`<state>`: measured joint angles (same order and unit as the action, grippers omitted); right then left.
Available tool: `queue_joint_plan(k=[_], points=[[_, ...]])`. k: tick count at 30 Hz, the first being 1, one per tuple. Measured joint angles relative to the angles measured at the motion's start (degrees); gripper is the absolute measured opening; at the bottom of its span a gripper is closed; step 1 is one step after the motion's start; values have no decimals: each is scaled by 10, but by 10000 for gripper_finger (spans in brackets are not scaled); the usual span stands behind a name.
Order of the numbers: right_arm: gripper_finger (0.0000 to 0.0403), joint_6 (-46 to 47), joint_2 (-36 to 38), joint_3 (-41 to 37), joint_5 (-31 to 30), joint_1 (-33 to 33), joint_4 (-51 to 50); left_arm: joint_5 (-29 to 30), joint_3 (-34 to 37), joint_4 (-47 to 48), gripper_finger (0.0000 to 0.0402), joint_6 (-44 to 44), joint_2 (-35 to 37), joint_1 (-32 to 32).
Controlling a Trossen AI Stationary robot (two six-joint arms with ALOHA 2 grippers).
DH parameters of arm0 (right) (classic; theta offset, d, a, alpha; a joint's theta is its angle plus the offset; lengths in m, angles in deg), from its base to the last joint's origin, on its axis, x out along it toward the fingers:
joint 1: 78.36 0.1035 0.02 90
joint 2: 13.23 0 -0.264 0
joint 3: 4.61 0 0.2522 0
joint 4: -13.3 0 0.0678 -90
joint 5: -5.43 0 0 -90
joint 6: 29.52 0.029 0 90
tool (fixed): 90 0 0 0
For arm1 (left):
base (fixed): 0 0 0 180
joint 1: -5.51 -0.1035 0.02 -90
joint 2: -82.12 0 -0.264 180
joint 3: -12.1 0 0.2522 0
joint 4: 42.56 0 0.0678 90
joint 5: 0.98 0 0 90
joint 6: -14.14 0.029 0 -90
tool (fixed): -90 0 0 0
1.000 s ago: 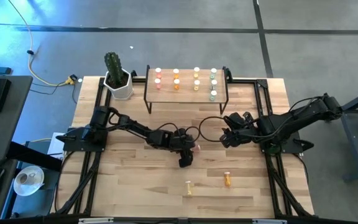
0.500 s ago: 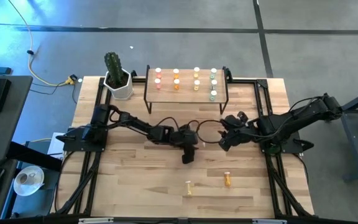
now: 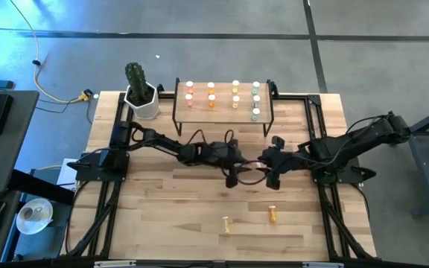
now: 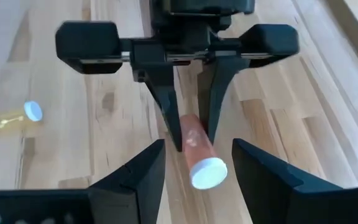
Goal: Pick and place medicine bottles onto shelf by color
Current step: Put the pink pill bottle aligned with other pink pill bottles on the shelf
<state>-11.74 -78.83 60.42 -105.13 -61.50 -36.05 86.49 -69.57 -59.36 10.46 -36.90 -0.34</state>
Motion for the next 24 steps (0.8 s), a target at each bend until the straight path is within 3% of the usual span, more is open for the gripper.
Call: queue_joint_plan(k=[8, 15, 24], points=[[178, 0, 25, 49, 4, 2, -45, -21, 0, -59, 95, 23, 1, 0], [178, -29, 49, 89, 51, 2, -94, -23, -1, -116, 96, 54, 1, 0], [178, -38, 63, 101, 47, 0, -131, -33, -1, -186, 97, 88, 2, 3]])
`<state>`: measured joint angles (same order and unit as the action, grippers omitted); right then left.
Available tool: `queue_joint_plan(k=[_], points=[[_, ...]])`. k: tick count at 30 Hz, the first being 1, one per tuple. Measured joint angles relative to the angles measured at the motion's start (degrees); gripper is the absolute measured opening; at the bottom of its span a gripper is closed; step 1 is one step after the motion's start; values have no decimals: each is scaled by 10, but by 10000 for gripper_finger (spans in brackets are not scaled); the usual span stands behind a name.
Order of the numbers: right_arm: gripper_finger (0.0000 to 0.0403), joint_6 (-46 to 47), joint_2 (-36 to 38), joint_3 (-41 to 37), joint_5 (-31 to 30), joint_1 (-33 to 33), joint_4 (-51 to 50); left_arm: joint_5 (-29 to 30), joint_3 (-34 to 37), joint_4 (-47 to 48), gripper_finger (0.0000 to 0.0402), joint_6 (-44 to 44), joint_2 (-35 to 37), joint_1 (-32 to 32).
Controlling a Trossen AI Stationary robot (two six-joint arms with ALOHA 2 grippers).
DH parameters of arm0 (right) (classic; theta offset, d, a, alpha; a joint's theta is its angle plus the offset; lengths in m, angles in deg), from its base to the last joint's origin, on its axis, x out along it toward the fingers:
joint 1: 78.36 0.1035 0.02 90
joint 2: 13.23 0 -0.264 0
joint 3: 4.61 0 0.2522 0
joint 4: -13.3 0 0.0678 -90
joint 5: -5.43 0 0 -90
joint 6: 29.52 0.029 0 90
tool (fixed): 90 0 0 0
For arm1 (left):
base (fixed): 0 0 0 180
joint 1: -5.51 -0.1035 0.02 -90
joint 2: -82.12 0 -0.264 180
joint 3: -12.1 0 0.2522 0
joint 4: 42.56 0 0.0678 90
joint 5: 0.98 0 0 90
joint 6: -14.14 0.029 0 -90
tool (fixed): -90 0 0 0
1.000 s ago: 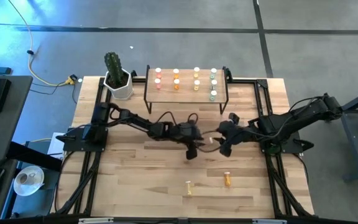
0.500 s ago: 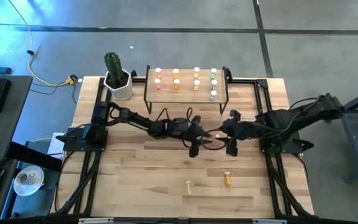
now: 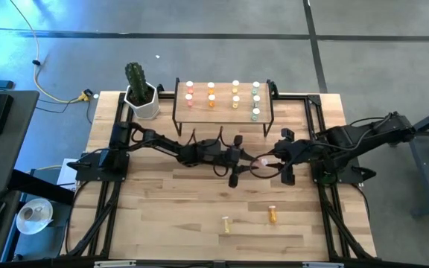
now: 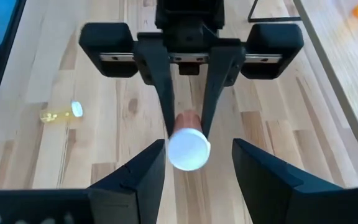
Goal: Pick and place medicine bottles onto shelf by color
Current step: Put the pink pill bottle aligned with other pink pill bottles on the shelf
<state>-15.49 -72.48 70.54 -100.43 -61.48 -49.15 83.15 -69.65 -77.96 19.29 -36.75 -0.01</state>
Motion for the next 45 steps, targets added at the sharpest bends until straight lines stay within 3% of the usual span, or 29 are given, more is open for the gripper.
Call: queue_joint_plan(k=[33, 45], points=[[177, 12, -16, -4, -24, 0, 36, 1, 0, -66, 97, -4, 0, 0], [112, 15, -19, -4, -24, 0, 39, 1, 0, -68, 97, 2, 0, 0]])
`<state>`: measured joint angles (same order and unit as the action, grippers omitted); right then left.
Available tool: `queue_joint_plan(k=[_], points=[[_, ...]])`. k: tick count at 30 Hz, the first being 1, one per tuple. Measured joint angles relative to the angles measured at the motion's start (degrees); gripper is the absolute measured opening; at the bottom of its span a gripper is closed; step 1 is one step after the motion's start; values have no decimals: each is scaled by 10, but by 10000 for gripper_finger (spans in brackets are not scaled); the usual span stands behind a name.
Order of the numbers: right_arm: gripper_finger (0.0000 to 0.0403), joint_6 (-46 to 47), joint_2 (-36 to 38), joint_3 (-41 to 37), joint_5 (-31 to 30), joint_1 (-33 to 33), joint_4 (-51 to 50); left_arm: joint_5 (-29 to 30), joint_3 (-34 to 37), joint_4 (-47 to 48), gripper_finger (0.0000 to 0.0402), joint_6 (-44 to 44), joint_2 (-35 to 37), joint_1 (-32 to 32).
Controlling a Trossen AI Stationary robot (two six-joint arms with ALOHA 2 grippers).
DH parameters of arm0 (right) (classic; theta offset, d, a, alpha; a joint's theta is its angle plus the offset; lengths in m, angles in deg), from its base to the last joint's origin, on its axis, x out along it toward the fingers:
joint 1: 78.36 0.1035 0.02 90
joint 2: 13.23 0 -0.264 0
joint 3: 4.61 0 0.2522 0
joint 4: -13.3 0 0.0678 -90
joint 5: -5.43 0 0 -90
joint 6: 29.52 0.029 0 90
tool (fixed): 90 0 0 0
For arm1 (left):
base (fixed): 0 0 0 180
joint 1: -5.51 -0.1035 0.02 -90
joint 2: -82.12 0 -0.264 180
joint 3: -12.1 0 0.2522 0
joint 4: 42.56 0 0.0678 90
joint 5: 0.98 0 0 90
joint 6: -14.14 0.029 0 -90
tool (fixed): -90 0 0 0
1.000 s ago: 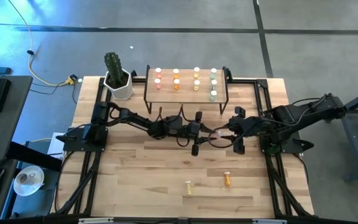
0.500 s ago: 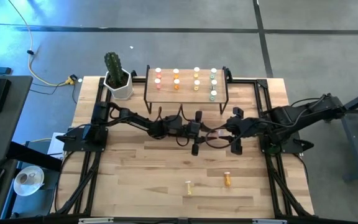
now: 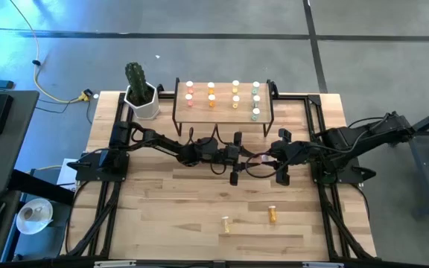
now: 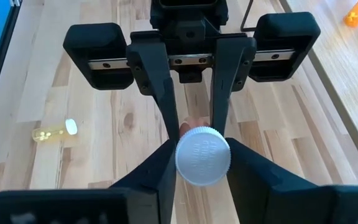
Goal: Pick and place medicine bottles onto shelf by color
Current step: Put the pink pill bottle aligned with other pink pill bottles on the shelf
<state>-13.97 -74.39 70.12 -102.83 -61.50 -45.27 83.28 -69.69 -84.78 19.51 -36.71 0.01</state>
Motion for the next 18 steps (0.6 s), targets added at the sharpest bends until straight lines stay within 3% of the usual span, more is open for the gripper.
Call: queue_joint_plan(k=[11, 18], points=[[101, 12, 0, 0, 8, 0, 0, 12, 0, 5, 112, -36, 0, -1], [101, 42, 0, -1, 25, 0, -10, 10, 0, 33, 155, -82, 0, -1]])
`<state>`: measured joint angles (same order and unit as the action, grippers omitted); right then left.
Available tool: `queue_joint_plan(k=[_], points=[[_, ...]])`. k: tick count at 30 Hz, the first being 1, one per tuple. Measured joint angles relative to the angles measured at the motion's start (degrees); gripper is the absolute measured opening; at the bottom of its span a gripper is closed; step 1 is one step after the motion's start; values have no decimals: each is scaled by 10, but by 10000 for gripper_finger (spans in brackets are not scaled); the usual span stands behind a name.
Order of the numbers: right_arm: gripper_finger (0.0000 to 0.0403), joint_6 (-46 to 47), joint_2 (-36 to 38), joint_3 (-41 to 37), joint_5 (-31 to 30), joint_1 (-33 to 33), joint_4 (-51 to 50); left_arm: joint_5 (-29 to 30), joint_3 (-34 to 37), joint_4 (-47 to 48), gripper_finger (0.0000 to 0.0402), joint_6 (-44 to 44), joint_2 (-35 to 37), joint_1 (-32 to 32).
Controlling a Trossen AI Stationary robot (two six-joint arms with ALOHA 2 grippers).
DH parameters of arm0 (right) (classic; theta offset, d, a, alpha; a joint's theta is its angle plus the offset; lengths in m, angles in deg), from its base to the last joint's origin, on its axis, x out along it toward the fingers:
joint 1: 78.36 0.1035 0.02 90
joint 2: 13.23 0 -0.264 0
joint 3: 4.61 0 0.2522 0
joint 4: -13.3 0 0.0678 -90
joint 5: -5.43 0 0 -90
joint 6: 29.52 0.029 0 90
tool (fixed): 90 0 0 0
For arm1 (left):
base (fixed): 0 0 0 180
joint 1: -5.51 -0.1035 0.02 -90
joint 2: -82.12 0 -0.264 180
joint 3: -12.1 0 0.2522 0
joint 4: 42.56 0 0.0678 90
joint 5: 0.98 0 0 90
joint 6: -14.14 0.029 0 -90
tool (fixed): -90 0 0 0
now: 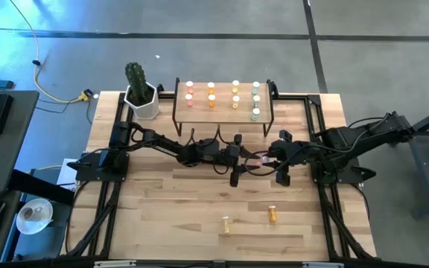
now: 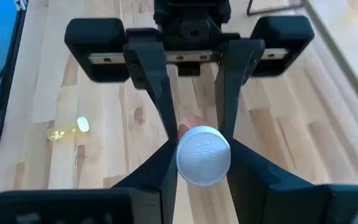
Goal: Pick and place medicine bottles onto shelf by color
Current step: Put the pink pill bottle aligned with other pink pill bottles on the shelf
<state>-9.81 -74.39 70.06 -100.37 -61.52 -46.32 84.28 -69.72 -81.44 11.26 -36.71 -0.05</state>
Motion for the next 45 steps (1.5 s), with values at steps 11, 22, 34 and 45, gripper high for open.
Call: queue_joint_plan(k=[11, 22, 34, 45], points=[[99, 64, 0, 0, 29, 0, -47, -78, 0, 106, 204, -56, 18, -14], [99, 74, -41, 0, 46, 0, -49, -102, 0, 241, 204, -30, 72, -35], [99, 36, -87, 0, 54, -2, 4, -114, 0, 292, 204, -10, 84, -22], [99, 17, -119, 0, 95, -53, 61, -114, 0, 290, 204, -10, 84, -15]])
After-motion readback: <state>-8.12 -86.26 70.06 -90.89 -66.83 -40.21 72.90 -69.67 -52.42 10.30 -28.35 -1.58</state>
